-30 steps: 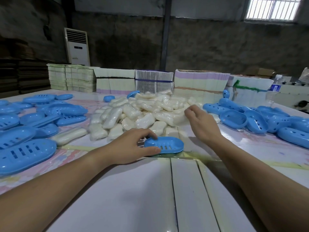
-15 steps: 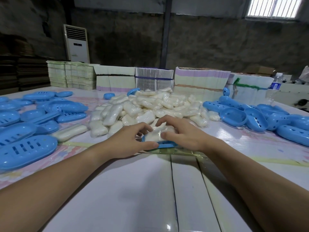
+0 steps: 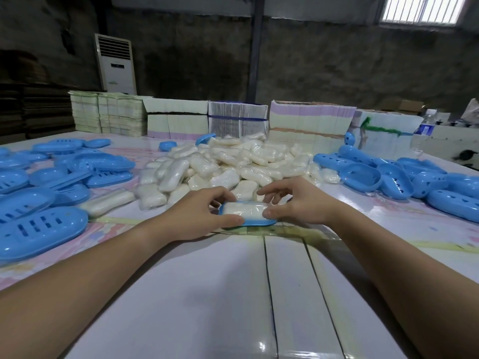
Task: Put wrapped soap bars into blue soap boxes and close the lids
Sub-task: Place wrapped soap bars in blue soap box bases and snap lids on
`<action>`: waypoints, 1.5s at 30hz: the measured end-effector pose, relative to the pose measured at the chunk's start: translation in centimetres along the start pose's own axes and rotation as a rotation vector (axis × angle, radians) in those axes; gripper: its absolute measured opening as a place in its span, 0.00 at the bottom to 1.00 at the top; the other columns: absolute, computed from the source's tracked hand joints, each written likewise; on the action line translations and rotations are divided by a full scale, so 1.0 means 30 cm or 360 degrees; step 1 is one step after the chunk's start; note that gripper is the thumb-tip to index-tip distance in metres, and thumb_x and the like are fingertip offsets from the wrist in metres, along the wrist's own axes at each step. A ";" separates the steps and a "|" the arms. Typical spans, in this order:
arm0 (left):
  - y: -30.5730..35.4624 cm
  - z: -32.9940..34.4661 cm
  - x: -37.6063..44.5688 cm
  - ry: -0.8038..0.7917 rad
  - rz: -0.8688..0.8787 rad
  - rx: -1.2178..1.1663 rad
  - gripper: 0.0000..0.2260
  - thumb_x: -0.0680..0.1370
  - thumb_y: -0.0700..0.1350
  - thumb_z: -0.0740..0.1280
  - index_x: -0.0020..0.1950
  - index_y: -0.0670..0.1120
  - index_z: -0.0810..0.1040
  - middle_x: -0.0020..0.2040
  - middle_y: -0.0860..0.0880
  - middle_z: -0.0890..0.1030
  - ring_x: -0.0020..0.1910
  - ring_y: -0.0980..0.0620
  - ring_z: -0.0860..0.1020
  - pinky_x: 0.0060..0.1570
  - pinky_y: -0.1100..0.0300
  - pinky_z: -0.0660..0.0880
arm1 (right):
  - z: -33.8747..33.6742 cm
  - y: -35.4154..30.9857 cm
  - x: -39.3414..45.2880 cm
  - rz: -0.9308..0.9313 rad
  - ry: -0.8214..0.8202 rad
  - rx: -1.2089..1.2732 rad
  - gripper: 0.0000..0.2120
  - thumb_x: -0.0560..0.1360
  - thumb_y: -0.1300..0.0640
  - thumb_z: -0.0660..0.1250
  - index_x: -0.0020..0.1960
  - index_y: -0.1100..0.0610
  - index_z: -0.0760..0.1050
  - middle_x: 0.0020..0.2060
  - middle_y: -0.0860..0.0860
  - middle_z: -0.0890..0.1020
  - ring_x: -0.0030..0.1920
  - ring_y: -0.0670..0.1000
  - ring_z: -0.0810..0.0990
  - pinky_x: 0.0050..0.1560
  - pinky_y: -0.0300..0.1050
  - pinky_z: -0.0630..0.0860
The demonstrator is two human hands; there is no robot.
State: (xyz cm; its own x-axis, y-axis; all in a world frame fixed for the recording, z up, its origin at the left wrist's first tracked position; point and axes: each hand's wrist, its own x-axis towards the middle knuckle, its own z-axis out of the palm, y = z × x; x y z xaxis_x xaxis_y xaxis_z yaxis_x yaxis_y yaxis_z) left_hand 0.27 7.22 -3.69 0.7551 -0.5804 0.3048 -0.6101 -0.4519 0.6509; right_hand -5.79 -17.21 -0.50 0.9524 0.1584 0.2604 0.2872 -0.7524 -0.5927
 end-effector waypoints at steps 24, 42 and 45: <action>0.036 0.070 -0.012 -0.0037 0.0307 -0.0120 0.16 0.64 0.65 0.72 0.50 0.64 0.81 0.49 0.67 0.81 0.53 0.70 0.77 0.45 0.77 0.71 | -0.170 0.209 -0.047 0.0693 0.1057 -0.0432 0.11 0.75 0.54 0.65 0.56 0.51 0.80 0.44 0.48 0.81 0.47 0.49 0.78 0.46 0.46 0.74; -0.155 0.123 0.054 -0.0102 0.0136 0.0022 0.33 0.65 0.72 0.72 0.66 0.58 0.78 0.52 0.60 0.84 0.44 0.62 0.82 0.41 0.70 0.79 | -0.505 0.600 -0.458 0.2056 0.1080 -0.1160 0.34 0.76 0.48 0.61 0.78 0.51 0.51 0.77 0.58 0.54 0.75 0.68 0.53 0.70 0.71 0.52; -0.147 0.145 0.055 -0.0065 0.0070 0.0055 0.32 0.64 0.66 0.74 0.66 0.56 0.79 0.53 0.57 0.84 0.46 0.54 0.83 0.42 0.61 0.80 | -0.506 0.605 -0.463 0.2076 0.1107 -0.1078 0.37 0.75 0.49 0.62 0.79 0.50 0.49 0.77 0.58 0.55 0.72 0.67 0.59 0.70 0.69 0.52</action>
State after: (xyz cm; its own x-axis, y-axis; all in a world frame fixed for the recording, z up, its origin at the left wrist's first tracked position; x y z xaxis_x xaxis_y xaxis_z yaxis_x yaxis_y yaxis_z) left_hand 3.17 5.31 -9.08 0.7174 -0.6272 0.3033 -0.6508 -0.4480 0.6130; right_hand -15.35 -42.78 -3.30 0.2186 -0.9393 0.2644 -0.9078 -0.2951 -0.2980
